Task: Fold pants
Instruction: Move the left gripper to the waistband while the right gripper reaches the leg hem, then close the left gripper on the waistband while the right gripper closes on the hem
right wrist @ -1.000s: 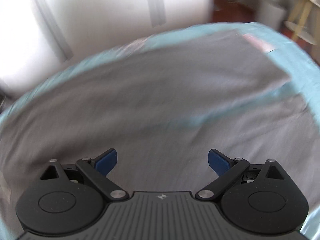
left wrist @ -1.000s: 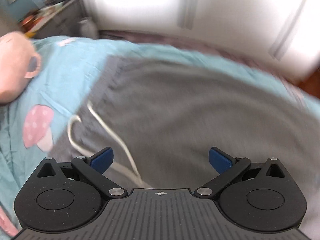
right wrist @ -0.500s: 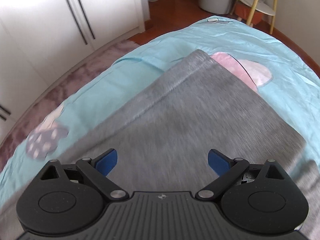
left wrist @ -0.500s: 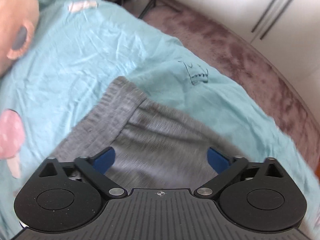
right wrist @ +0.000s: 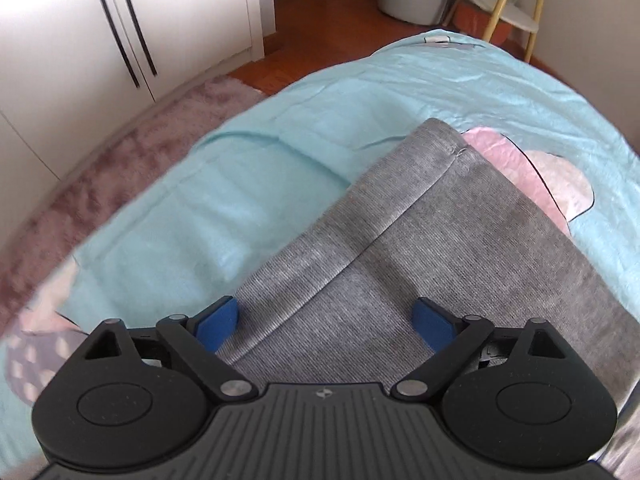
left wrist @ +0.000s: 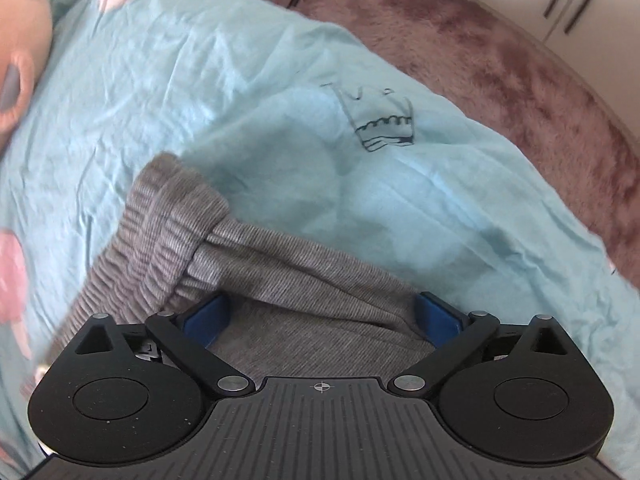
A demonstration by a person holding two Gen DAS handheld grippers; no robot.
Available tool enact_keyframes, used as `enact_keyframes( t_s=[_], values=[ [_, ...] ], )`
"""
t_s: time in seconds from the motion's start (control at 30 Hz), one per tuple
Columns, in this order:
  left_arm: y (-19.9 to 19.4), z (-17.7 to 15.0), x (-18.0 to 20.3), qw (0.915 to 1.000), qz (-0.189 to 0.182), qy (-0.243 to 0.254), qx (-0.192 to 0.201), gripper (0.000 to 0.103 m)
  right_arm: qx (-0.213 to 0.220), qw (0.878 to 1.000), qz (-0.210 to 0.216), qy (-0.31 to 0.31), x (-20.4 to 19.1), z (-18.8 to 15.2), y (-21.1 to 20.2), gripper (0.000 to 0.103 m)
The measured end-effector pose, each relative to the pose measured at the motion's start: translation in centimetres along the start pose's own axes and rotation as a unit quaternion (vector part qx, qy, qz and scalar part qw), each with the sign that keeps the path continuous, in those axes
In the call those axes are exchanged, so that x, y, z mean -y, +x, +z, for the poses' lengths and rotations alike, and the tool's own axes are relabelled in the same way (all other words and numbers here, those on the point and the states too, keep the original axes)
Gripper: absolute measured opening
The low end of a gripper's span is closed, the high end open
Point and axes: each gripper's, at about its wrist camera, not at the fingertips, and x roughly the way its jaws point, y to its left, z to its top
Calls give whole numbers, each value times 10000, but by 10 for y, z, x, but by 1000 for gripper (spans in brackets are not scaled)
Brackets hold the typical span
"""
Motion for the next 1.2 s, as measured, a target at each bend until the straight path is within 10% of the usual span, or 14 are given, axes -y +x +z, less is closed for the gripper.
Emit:
enact_keyframes(
  t_s=[0.5, 0.53, 0.6, 0.67, 0.73, 0.93, 1.2],
  values=[
    [-4, 0, 10, 10000, 59, 39, 28, 102, 315, 9993, -137, -123, -24, -6, 6, 88],
    [-6, -2, 10, 9999, 18, 96, 87, 98, 352, 9991, -133, -183, -25, -7, 5, 83],
    [-11, -7, 11, 9991, -27, 278, 333, 84, 452, 9984, -100, -326, -28, -10, -3, 37],
    [-20, -17, 8, 9971, -9, 456, 601, 41, 506, 9974, -91, -504, -31, -12, -13, 11],
    [-26, -24, 4, 9956, -230, 632, 648, 10, 464, 9980, 56, -416, -26, -15, -19, 7],
    [-64, -43, -43, 9888, -1034, 612, 885, 6, 714, 9934, 861, 234, 22, -36, -60, 5],
    [-142, -132, -199, 9489, -2522, 658, 1780, 3, 1376, 9534, 2447, 1106, 172, -122, -173, 4]
  ],
)
